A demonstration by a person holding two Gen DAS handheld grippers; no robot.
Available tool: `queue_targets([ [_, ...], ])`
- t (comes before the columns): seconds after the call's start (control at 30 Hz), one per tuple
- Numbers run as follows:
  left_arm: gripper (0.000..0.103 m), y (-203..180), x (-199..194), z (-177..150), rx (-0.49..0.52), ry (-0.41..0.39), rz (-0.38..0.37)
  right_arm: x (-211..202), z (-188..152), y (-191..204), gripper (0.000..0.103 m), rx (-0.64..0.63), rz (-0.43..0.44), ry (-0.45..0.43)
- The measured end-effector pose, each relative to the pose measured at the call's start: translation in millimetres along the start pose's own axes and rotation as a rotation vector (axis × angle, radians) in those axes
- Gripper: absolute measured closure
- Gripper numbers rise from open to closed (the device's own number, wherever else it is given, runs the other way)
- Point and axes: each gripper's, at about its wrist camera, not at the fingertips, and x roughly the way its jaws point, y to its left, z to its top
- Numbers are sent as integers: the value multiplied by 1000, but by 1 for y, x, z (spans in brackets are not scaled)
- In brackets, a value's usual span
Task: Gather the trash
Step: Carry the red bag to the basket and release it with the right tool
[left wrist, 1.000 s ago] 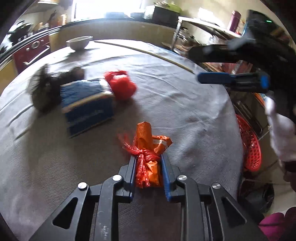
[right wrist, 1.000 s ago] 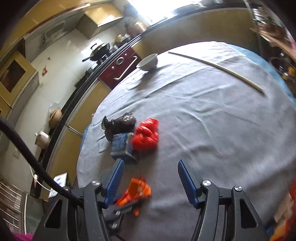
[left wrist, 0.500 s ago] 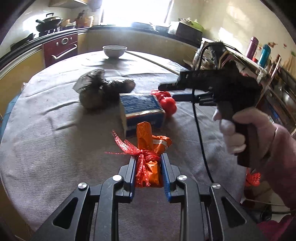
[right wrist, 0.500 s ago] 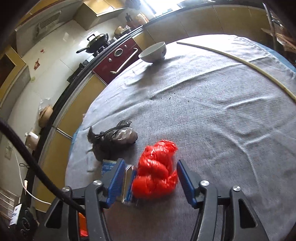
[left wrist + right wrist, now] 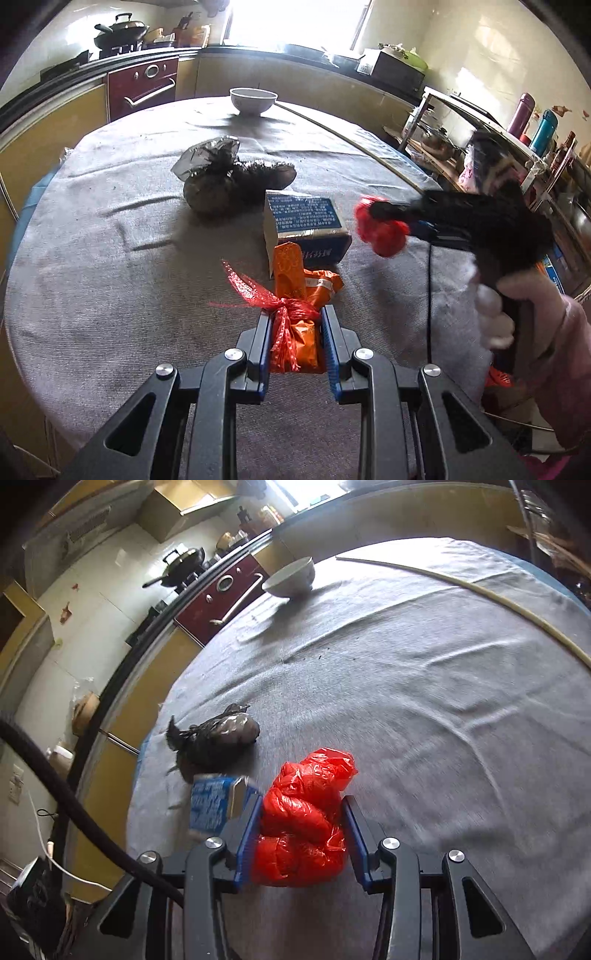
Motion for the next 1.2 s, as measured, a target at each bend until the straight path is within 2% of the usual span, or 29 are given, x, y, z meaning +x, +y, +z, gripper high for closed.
queue_targets([
  [0.33, 77, -28, -22, 4, 36, -46, 22, -76, -49, -4, 57, -14, 43, -72],
  [0.6, 77, -61, -34, 3, 99, -62, 104, -129, -87, -12, 57, -22, 42, -127],
  [0.83, 77, -92, -37, 1, 154, -53, 168, -155, -106, -21, 57, -8, 45, -154],
  [1.2, 77, -119, -31, 1, 208, -40, 257, -171, -124, -31, 57, 9, 59, -159],
])
